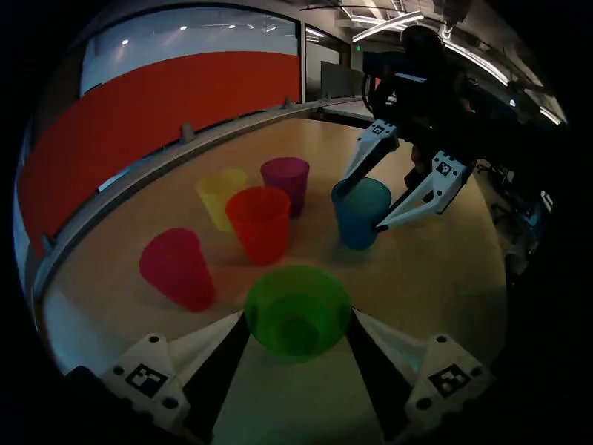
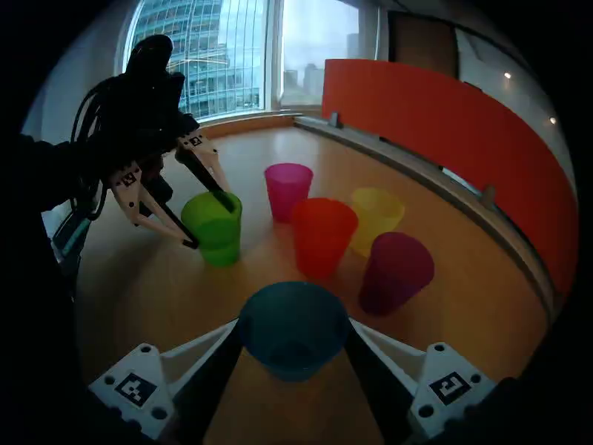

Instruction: Pour water

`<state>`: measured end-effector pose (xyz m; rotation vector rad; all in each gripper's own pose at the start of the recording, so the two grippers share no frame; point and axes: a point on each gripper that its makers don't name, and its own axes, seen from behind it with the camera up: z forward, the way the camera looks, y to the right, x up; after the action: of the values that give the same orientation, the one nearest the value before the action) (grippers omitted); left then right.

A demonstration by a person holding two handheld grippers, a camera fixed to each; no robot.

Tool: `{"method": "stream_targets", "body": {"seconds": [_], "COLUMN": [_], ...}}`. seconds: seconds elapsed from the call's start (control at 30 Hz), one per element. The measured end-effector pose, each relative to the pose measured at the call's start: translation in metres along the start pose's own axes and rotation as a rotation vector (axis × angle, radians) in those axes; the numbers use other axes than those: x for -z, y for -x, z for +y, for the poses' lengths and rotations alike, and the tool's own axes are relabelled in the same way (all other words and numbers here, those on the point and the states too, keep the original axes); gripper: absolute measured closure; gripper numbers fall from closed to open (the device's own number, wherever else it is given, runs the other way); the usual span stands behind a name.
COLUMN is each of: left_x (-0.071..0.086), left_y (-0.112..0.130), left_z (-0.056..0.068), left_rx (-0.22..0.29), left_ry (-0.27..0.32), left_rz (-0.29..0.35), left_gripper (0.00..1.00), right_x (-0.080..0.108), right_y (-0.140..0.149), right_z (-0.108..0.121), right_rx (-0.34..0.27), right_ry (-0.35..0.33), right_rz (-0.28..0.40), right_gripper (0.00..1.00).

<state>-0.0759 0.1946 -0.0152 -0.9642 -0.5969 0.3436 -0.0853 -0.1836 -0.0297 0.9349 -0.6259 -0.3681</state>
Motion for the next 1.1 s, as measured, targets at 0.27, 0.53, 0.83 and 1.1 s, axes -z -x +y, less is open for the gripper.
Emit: {"method": "stream_targets", "body": {"seconds": [0.27, 0.53, 0.83, 1.1], "left_x": [0.001, 0.001, 0.0, 0.002], "left_y": [0.002, 0.004, 0.003, 0.002], "left_z": [-0.001, -0.002, -0.003, -0.002], "left_rx": [0.005, 0.009, 0.01, 0.014], "left_ry": [-0.004, -0.007, -0.011, -0.006], "left_rz": [0.0, -0.006, -0.008, -0.005], "left_gripper": [0.14, 0.14, 0.13, 0.07], "right_x": [0.001, 0.003, 0.004, 0.004], "right_y": [0.003, 0.007, 0.011, 0.014], "right_z": [-0.001, -0.001, 0.0, -0.002], "right_rx": [-0.005, -0.008, -0.013, -0.015], "right_ry": [0.008, 0.018, 0.025, 0.021], "right_rz": [0.002, -0.002, -0.004, -0.014], "right_gripper": [0.07, 0.07, 0.07, 0.0]}}
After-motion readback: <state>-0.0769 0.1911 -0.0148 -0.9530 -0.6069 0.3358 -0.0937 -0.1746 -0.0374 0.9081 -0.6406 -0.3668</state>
